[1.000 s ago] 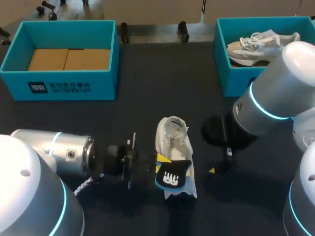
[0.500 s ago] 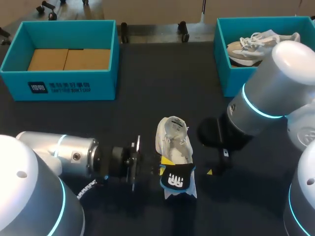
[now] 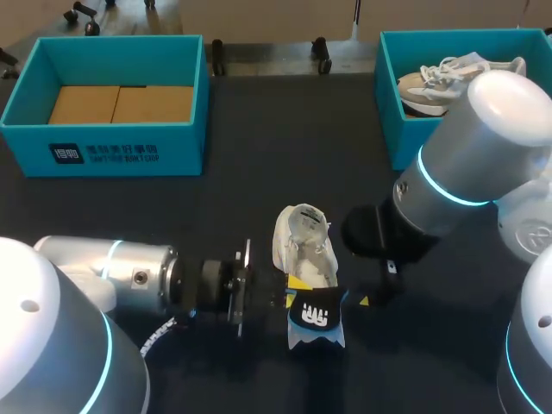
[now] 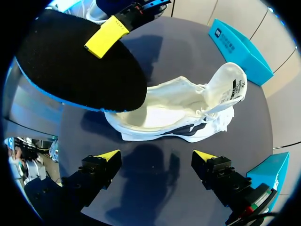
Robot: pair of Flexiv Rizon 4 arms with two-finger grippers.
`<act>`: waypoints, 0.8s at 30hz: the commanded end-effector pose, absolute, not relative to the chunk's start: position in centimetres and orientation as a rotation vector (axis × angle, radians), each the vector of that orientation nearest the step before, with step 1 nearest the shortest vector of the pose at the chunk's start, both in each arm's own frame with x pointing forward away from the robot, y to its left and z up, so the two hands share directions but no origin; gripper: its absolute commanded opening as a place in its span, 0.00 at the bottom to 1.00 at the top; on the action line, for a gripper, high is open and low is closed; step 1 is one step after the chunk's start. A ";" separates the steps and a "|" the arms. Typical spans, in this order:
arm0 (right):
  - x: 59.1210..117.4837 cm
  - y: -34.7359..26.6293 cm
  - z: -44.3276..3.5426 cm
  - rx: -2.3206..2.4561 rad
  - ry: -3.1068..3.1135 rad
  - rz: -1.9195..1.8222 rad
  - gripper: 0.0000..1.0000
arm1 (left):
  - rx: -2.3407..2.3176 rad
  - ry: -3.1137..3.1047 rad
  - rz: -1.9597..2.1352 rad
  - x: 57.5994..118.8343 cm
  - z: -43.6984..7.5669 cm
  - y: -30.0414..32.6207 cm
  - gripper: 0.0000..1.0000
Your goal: Take the shoe out of the shoebox, open the shoe tongue, remove and reinsert the insole, then place the shoe into the shoebox
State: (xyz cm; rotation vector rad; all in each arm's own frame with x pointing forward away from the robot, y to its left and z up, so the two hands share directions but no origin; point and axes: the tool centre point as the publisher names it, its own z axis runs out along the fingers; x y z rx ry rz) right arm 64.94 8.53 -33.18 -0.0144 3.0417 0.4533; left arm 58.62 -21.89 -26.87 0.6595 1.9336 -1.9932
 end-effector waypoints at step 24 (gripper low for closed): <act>64.9 8.6 -33.2 -0.012 3.040 0.450 1.00 | 0.648 1.923 -2.019 59.7 -28.6 -22.8 0.00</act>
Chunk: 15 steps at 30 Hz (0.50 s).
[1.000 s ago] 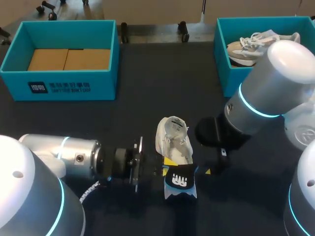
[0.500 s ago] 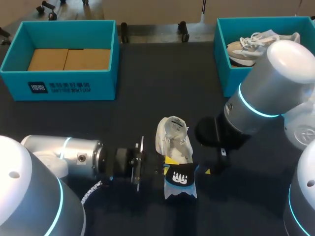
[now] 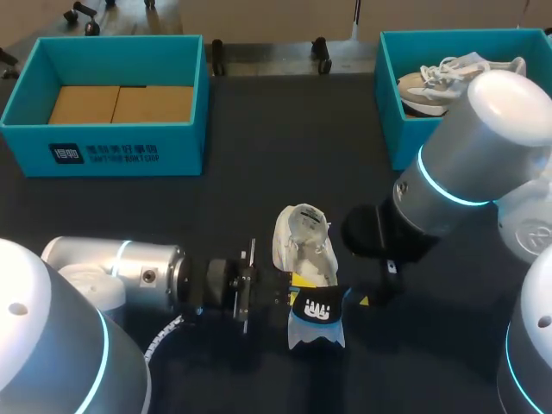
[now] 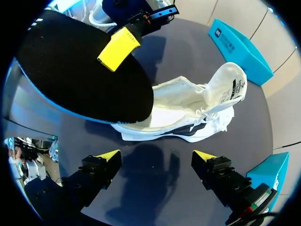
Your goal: Take the shoe out of the shoebox, open the shoe tongue, remove and reinsert the insole, then place the shoe into the shoebox
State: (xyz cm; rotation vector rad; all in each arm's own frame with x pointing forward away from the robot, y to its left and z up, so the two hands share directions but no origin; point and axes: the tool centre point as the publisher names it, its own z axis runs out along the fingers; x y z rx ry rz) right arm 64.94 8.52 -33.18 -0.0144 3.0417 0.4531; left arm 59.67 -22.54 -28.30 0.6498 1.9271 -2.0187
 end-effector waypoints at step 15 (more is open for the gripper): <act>65.2 9.6 -34.0 -0.051 3.103 0.315 1.00 | 0.673 1.910 -1.998 59.7 -28.9 -23.0 0.00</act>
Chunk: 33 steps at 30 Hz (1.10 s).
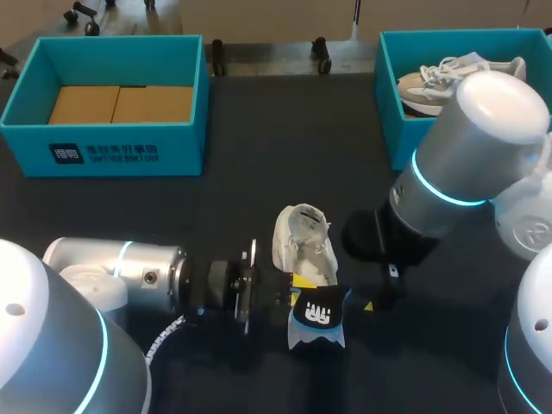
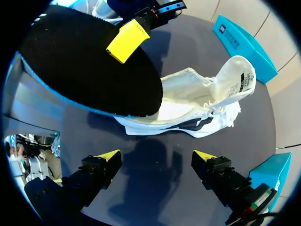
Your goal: Take the shoe out of the shoebox, open the shoe tongue, remove and reinsert the insole, then place the shoe into the shoebox
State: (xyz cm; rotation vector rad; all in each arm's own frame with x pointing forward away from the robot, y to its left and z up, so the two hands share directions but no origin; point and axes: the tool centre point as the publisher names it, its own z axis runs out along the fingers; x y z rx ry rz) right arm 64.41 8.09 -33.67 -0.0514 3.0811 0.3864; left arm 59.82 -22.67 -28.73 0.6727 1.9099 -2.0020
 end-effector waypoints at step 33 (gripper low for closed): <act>64.9 9.8 -36.1 -0.058 3.075 0.460 1.00 | 0.659 1.872 -2.007 60.2 -28.8 -22.9 0.00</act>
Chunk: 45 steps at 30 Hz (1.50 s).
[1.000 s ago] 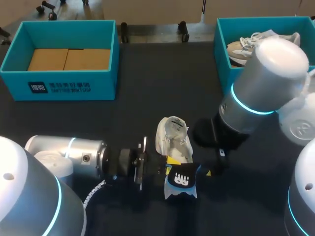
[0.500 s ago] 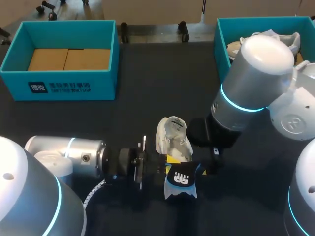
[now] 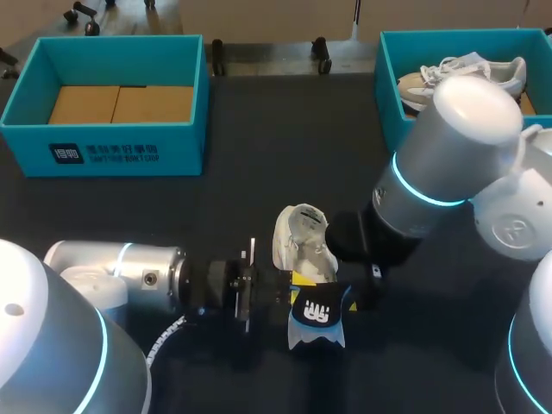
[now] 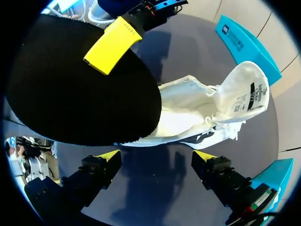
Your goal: Take the shoe out of the shoebox, open the shoe tongue, remove and reinsert the insole, then place the shoe into the shoebox
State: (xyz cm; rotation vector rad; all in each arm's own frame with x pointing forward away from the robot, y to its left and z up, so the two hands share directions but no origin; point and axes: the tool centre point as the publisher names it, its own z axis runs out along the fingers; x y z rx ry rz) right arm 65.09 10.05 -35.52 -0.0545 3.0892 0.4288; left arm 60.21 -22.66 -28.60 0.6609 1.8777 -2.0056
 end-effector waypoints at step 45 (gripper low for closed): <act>64.9 9.6 -36.3 -0.058 3.057 0.484 1.00 | 0.572 1.940 -1.970 61.0 -30.1 -23.2 0.00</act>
